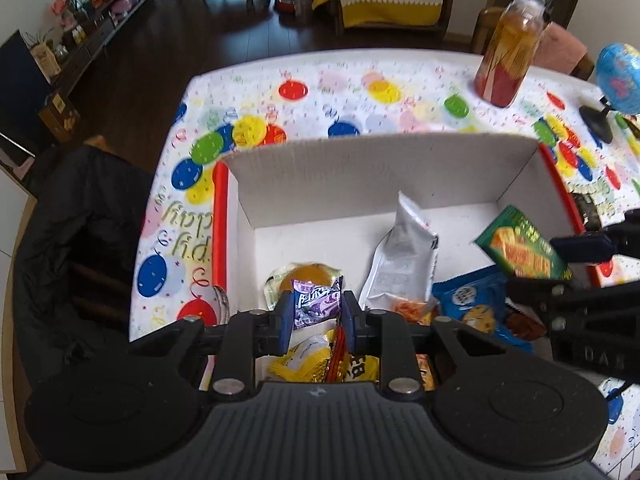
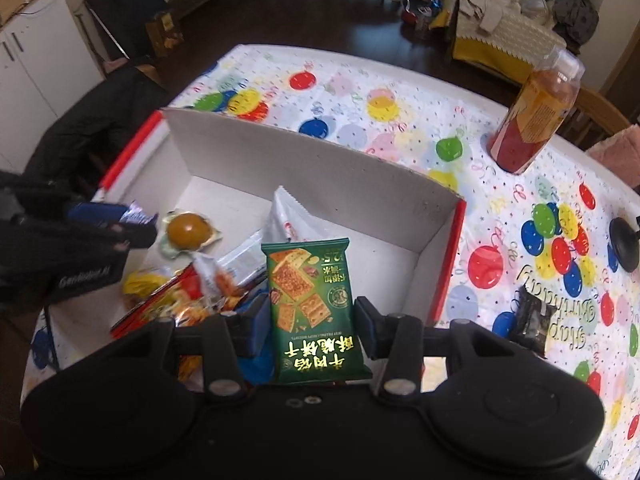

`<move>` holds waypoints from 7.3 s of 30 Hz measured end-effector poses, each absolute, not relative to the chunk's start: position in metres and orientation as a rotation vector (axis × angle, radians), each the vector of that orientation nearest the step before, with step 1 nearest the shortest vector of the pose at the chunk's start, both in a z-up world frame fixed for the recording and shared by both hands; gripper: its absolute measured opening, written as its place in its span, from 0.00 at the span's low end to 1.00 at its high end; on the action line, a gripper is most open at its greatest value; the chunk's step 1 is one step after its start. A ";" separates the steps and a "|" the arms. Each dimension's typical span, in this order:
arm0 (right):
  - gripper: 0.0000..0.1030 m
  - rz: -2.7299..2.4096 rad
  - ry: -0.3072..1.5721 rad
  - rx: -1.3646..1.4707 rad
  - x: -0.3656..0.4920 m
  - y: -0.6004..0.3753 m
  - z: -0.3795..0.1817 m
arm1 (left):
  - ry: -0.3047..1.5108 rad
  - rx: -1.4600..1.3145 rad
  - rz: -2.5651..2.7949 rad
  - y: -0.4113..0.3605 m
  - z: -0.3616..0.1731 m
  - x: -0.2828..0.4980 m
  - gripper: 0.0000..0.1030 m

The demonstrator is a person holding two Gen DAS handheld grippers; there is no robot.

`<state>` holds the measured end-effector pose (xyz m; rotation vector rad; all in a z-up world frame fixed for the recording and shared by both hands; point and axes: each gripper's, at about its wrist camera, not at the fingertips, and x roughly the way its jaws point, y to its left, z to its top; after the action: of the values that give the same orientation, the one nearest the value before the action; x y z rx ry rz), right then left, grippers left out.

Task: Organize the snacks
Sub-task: 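Carry the green packet and purple candy over the red box with both tools, then open both tools to drop the green packet and purple candy into the box, then move both tools back over the dark packet and brown candy, then grasp the dark packet with the right tool while the left tool grasps the brown wrapped candy, then carry the dark packet and brown candy over the red box with both tools, then open both tools to drop the dark packet and brown candy into the box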

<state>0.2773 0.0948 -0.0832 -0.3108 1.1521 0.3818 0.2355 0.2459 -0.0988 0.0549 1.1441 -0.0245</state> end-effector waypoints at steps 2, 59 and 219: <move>0.42 0.377 1.170 -0.308 0.284 0.095 -0.091 | 1.165 0.056 -0.029 0.246 -0.107 0.238 0.24; 1.00 0.486 1.016 -0.244 0.185 -0.041 -0.010 | 1.055 -0.029 -0.095 0.143 -0.042 0.156 0.96; 0.33 0.419 1.287 -0.164 0.262 0.075 -0.107 | 1.242 -0.021 -0.030 0.251 -0.127 0.230 0.41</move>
<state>0.2622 0.0748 -0.1068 -0.1640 1.2866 0.4186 0.2300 0.2508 -0.1268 -0.0211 1.2416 -0.0299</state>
